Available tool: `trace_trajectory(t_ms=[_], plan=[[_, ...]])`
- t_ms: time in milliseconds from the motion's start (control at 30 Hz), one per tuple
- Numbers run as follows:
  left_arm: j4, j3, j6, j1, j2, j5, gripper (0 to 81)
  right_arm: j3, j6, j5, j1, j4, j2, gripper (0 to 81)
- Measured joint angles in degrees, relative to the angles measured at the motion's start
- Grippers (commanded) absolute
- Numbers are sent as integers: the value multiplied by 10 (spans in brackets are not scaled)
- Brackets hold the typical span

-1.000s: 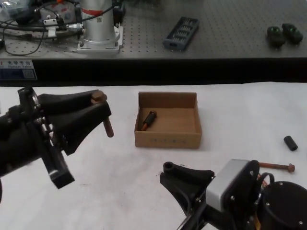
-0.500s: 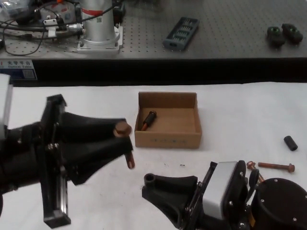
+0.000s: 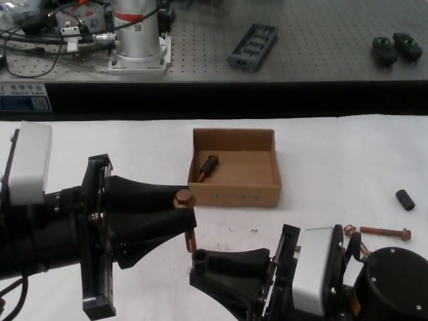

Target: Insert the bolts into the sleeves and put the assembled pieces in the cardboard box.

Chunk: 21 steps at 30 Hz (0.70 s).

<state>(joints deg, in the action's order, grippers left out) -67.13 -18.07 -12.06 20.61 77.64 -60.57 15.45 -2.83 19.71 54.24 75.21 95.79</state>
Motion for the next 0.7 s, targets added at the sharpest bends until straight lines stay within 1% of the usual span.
trace_trajectory(t_ms=[167, 400, 700], plan=[[-9, 0, 0, 0, 18, 0, 6, 0, 0, 7, 0, 5, 0, 66], [-21, 0, -30, 0, 42, 1, 6, 0, -1, 8, 0, 0, 4, 66], [-29, -1, -40, 0, 74, 1, 6, -3, -1, 10, 0, -12, 7, 66]])
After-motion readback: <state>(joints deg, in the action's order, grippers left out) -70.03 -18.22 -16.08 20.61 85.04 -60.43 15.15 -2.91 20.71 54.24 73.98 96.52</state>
